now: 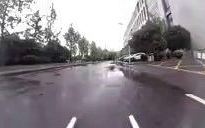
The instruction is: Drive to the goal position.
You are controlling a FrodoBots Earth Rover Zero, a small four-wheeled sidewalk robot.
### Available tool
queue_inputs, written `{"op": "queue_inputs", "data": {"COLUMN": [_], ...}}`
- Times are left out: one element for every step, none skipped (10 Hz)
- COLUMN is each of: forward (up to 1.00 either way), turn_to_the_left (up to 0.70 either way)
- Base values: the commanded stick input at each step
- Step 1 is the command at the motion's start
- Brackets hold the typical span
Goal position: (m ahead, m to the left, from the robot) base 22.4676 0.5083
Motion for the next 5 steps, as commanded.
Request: {"op": "queue_inputs", "data": {"forward": [0.70,0.70,0.70,0.70,0.70], "turn_to_the_left": [0.00,0.00,0.00,0.00,0.00]}}
